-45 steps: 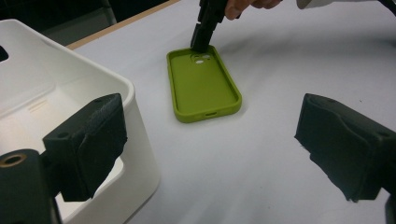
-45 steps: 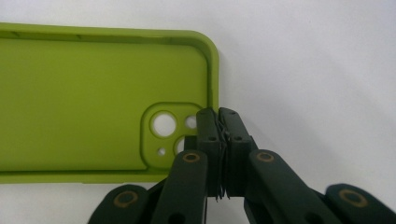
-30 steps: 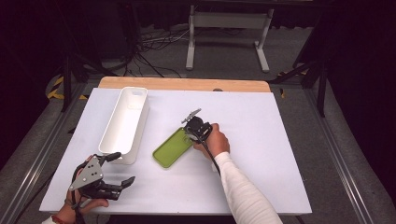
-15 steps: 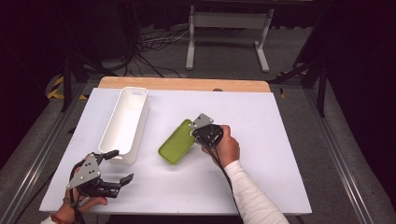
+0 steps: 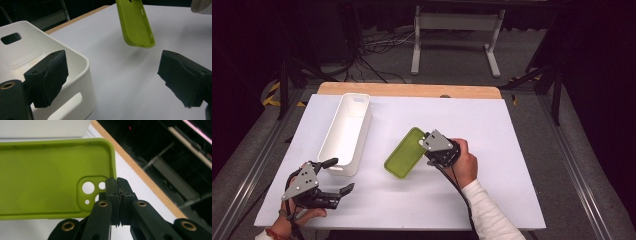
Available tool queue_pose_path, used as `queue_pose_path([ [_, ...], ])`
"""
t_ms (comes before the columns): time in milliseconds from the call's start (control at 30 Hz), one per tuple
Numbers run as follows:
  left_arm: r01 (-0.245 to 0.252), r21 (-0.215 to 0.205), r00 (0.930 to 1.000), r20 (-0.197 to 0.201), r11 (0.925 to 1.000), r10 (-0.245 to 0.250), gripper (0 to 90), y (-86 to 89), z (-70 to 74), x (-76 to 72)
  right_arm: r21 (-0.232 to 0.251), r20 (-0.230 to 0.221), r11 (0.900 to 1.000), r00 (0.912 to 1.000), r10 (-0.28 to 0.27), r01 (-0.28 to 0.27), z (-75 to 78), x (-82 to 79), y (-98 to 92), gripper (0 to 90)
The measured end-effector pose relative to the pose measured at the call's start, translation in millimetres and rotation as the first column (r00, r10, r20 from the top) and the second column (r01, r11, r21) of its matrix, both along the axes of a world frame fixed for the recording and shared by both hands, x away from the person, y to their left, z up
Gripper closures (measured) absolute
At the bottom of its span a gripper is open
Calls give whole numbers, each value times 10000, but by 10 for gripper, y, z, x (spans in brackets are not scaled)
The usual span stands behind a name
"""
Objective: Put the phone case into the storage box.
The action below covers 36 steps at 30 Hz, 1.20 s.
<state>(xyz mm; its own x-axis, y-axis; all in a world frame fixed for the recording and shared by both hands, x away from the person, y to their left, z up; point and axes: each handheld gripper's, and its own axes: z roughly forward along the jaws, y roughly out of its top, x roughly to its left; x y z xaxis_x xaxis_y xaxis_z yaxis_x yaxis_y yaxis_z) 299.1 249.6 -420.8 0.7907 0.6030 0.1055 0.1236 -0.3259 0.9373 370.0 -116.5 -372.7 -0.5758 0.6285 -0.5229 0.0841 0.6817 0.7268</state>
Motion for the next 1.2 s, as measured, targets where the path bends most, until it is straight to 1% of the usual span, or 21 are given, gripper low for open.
queue_pose_path([
  [33,35,44,10000,66,10000,-35,102,-4,18,5,-39,156,10000,9999,-2,3,11,-29,-7,889],
  [67,45,-10,9998,189,10000,-44,101,-19,39,11,-30,276,10000,9996,91,-90,22,-60,-17,889],
  [100,38,0,9998,199,10000,-38,102,-30,58,18,-43,417,9997,9989,225,-223,40,-104,-33,889],
  [267,190,-46,9991,377,9998,-188,103,-118,136,49,-49,874,9989,9950,476,-474,116,-242,-93,889],
  [300,238,54,9987,439,9997,-240,103,-136,156,58,-50,946,9983,9938,579,-577,131,-266,-110,888],
  [400,365,64,9985,412,9993,-368,103,-188,178,77,-76,1005,9981,9931,608,-603,148,-311,-139,888],
  [467,539,210,9976,432,9983,-547,106,-258,198,97,-118,1084,9979,9920,648,-639,148,-339,-163,888],
  [500,626,271,9971,425,9977,-638,107,-285,210,104,-170,1098,9979,9918,648,-633,146,-353,-173,888],
  [533,708,225,9965,420,9972,-717,107,-316,217,113,-206,1157,9974,9908,705,-686,142,-366,-183,888],
  [567,762,357,9962,393,9965,-776,108,-342,232,127,-247,1157,9970,9904,755,-731,136,-379,-188,888],
  [600,826,325,9959,344,9960,-837,108,-377,238,136,-356,1186,9963,9895,822,-785,120,-398,-190,887],
  [667,910,326,9950,376,9953,-922,109,-426,252,154,-381,1251,9960,9885,854,-813,111,-405,-186,888],
  [767,1121,337,9930,334,9931,-1132,110,-544,297,210,-591,1399,9939,9851,1004,-930,86,-429,-160,887],
  [867,1271,294,9911,349,9914,-1281,115,-644,326,255,-708,1560,9911,9801,1226,-1127,80,-462,-123,887],
  [933,1306,378,9905,381,9907,-1320,118,-708,340,272,-782,1632,9893,9774,1344,-1230,82,-480,-105,887],
  [967,1440,412,9888,337,9887,-1454,118,-739,352,285,-806,1678,9888,9761,1379,-1258,80,-491,-90,887],
  [1000,1471,367,9882,373,9884,-1485,119,-759,354,291,-899,1704,9869,9743,1476,-1338,77,-503,-73,887],
  [1100,1632,277,9863,201,9862,-1638,131,-832,367,315,-1107,1845,9834,9693,1626,-1439,60,-535,-29,887],
  [1133,1678,292,9855,221,9854,-1684,134,-864,368,325,-1185,1843,9824,9690,1647,-1445,52,-545,-10,887],
  [1167,1657,378,9856,278,9855,-1667,141,-882,372,333,-1278,1893,9810,9673,1687,-1461,41,-561,10,887],
  [1200,1640,349,9862,179,9858,-1647,148,-911,373,338,-1352,1948,9794,9652,1744,-1497,37,-569,22,887],
])
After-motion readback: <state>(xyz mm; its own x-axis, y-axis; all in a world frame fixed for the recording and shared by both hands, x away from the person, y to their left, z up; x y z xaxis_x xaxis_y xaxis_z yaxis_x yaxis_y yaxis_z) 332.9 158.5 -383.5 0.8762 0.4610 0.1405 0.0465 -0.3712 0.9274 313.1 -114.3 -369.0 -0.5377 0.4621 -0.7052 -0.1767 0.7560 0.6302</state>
